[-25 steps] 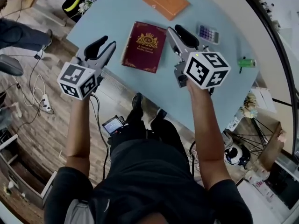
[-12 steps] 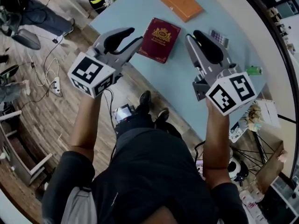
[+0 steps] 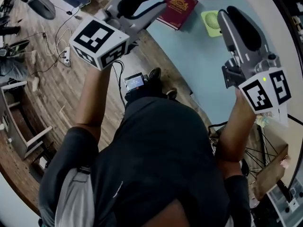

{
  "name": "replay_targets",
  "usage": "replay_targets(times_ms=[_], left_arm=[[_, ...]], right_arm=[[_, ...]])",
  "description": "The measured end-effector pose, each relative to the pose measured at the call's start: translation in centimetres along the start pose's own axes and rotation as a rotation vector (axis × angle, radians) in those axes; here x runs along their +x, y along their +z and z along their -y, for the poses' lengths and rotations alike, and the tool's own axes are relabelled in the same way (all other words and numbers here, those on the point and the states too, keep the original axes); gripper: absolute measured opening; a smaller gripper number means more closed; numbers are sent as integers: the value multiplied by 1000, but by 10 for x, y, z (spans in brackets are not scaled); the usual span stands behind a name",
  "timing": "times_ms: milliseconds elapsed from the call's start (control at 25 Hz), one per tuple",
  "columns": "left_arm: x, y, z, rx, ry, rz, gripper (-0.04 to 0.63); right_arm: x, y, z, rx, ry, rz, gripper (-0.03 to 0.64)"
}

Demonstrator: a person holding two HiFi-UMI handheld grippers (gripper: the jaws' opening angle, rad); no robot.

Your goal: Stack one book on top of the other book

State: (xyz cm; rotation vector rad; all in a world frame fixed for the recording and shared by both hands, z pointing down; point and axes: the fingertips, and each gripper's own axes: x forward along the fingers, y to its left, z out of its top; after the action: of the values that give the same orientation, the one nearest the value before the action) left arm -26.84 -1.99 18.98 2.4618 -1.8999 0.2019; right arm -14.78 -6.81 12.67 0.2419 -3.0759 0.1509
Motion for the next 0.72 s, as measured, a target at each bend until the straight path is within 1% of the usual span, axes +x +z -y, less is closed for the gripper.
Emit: replay_targets(times_ms=[120, 360, 560, 720], left_arm=[[-15, 12, 22, 16, 8, 23, 189], [-40, 32, 70, 56, 8, 51, 189], [-48, 41, 102, 68, 1, 54, 189], [-51, 44, 117, 87, -4, 68, 189]], right_arm=[[-21, 11, -19, -34, 22, -1, 103], [-66, 26, -46, -57, 30, 36, 100], [-99, 30, -56, -73, 31, 55, 97], [-120, 33, -59, -79, 21, 69, 92]])
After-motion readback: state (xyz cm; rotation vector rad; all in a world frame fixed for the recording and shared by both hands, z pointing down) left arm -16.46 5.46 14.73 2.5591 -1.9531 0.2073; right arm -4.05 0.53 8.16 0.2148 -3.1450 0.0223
